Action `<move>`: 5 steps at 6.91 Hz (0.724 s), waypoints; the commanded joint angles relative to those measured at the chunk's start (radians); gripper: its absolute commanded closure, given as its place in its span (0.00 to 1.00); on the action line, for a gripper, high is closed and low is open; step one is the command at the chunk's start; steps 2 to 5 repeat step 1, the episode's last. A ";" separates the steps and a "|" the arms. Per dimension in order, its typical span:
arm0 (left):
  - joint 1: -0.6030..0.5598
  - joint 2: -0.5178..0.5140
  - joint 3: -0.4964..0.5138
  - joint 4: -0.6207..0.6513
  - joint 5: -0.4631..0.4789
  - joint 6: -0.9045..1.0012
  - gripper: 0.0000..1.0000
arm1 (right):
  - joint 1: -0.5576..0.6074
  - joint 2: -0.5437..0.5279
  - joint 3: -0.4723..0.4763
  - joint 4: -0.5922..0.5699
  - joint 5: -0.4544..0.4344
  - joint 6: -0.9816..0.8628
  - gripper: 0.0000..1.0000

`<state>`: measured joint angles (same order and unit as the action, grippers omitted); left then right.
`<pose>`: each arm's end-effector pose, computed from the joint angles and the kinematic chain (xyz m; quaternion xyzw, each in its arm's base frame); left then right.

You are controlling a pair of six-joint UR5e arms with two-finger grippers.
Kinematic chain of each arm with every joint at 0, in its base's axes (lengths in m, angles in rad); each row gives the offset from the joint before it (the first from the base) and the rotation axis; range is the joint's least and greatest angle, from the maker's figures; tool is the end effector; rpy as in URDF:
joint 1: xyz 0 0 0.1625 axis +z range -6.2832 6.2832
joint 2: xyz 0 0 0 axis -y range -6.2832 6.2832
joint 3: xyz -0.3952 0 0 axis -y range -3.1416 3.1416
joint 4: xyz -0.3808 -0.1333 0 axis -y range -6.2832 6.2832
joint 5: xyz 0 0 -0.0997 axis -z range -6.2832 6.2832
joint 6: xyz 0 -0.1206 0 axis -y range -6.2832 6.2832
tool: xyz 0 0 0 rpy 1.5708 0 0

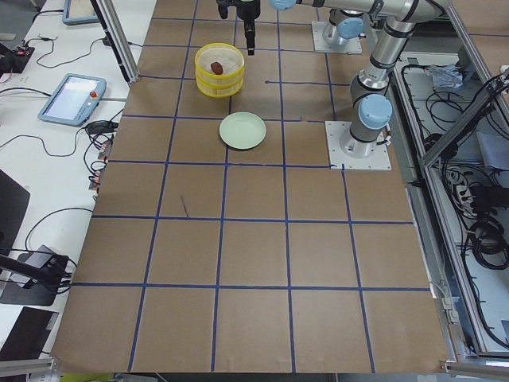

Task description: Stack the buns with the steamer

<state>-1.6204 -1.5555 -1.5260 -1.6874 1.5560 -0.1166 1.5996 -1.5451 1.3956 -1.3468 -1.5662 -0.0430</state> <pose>-0.1581 -0.4595 0.4545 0.0337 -0.9990 -0.0288 0.0050 0.1475 -0.4731 0.4866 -0.0358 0.9987 0.0372 0.0026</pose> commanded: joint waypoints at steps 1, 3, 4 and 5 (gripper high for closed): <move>0.004 0.000 0.001 0.000 -0.001 0.000 0.00 | -0.003 0.000 0.006 0.000 0.000 0.000 0.00; 0.004 0.000 0.001 0.000 -0.001 0.000 0.00 | -0.003 0.000 0.006 0.000 0.000 0.000 0.00; 0.004 0.000 0.001 0.000 -0.001 0.000 0.00 | -0.003 0.000 0.006 0.000 0.000 0.000 0.00; 0.004 0.000 0.001 0.000 -0.001 0.000 0.00 | -0.003 0.000 0.006 0.000 0.000 0.000 0.00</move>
